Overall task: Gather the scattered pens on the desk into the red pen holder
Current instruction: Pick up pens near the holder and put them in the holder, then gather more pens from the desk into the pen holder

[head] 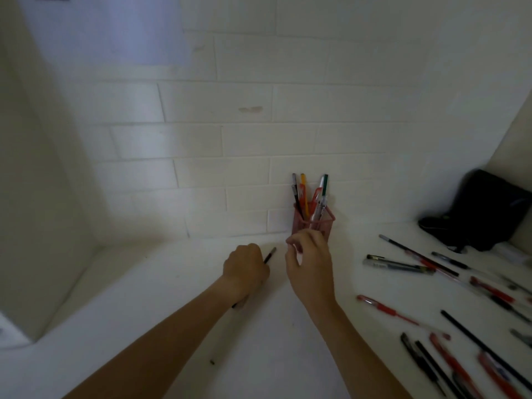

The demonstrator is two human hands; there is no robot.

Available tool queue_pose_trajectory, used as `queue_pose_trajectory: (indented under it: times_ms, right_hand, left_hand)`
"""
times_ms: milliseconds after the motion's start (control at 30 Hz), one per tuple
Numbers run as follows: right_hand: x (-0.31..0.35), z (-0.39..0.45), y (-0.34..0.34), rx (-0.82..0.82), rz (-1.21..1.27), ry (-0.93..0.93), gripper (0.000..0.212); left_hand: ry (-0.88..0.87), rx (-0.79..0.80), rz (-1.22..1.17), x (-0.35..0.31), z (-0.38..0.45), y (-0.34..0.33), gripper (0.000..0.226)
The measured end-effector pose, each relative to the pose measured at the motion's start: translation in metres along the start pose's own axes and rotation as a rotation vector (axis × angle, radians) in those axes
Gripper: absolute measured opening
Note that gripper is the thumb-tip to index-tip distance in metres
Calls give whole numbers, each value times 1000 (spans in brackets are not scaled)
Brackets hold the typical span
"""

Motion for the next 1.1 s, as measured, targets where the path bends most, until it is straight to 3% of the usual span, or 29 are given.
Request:
queue_pose_trajectory:
  times_ms: [167, 233, 333, 433, 533, 633, 733, 833, 1100]
  right_hand:
    - [2, -23, -11, 56, -40, -73, 7]
    - [14, -33, -26, 161, -16, -60, 7]
    - [24, -52, -48, 324, 72, -129, 6]
    - [27, -66, -56, 415, 93, -225, 23]
    - [37, -76, -59, 468, -58, -221, 37]
    - [44, -82, -59, 497, -233, -222, 31]
    - [38, -77, -50, 489, -379, -251, 29]
    - [25, -69, -38, 467, -447, -304, 44]
    - [-15, -56, -34, 479, -261, -533, 36]
  left_hand:
    - [1, 25, -48, 14, 3, -3, 26]
    - [-8, 20, -74, 15, 7, -2, 23]
    - [23, 30, -117, 19, 13, 0, 38]
    - [52, 47, -163, 23, 12, 2, 28]
    - [54, 18, -180, 27, 5, 7, 20]
    - [50, -35, -185, 28, -5, 12, 36]
    - [63, -51, -148, 32, -15, 15, 37]
    - [39, -21, -84, 29, -26, 14, 37]
    - [-69, 146, -6, -2, -54, -9, 36]
Point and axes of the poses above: each hand's wrist, its own z-axis towards the middle knuckle, its own y-axis out of the back of the hand, x = y × z, the point moved 9 cm from there along z, towards the middle knuckle, and after that the axes turned 1 degree about y, right-handed, at the moved point
